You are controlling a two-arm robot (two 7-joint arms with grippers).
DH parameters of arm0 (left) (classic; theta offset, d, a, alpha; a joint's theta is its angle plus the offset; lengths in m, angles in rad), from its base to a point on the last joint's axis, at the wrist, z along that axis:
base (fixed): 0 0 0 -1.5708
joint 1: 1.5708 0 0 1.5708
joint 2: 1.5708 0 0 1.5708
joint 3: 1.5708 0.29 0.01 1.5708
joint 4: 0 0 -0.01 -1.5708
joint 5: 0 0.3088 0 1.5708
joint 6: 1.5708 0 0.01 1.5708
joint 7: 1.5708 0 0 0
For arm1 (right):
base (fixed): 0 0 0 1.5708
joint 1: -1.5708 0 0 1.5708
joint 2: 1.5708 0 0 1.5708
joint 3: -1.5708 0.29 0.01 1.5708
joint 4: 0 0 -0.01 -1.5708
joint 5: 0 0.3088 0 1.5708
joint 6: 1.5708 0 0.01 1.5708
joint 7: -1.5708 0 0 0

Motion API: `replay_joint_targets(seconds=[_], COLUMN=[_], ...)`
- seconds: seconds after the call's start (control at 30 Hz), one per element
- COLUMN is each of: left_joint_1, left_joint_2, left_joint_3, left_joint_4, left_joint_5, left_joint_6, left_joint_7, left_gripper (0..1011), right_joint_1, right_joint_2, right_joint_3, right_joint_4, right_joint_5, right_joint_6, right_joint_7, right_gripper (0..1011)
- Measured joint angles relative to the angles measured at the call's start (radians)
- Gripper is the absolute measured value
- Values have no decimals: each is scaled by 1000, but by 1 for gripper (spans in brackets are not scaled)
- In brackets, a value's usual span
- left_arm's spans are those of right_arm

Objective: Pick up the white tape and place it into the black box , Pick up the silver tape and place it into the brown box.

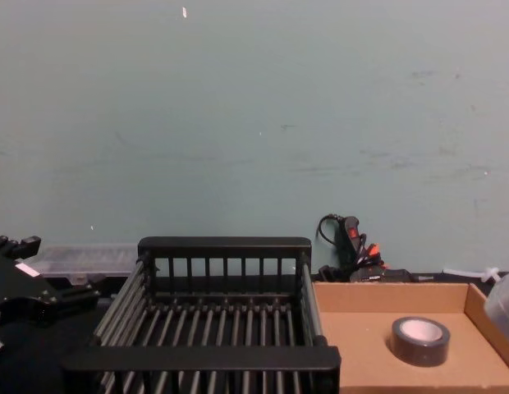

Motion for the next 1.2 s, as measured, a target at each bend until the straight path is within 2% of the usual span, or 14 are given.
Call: replay_joint_targets(seconds=[0.07,0.3,0.47,0.5,0.6,0.63,0.7,0.73,0.83,0.87,1.03,1.2], left_joint_1=[0,0,0,0,0,0,0,0,0,0,0,0], left_joint_2=[0,0,0,0,0,0,0,0,0,0,0,0], left_joint_3=[0,0,0,0,0,0,0,0,0,0,0,0], left_joint_4=[0,0,0,0,0,0,0,0,0,0,0,0], left_joint_5=[0,0,0,0,0,0,0,0,0,0,0,0], left_joint_6=[0,0,0,0,0,0,0,0,0,0,0,0], left_joint_7=[0,0,0,0,0,0,0,0,0,0,0,0], left_gripper=[1001,1001,1001,1001,1001,1001,1001,1001,1001,1001,1001,1001], right_joint_1=[0,1,1,1,1,1,1,1,1,1,1,1], right_joint_2=[0,1,1,1,1,1,1,1,1,1,1,1], right_joint_3=[0,0,-1,-1,-1,-1,-1,0,-1,-1,-1,-1], right_joint_4=[0,0,0,0,0,0,0,0,0,0,0,0], right_joint_5=[0,2,3,3,3,3,3,3,4,4,4,4], right_joint_6=[0,0,0,0,1,1,1,1,1,1,1,1], right_joint_7=[0,2,3,3,3,3,3,4,4,4,4,4], right_gripper=[993,835,685,625,567,503,463,399,342,278,136,97])
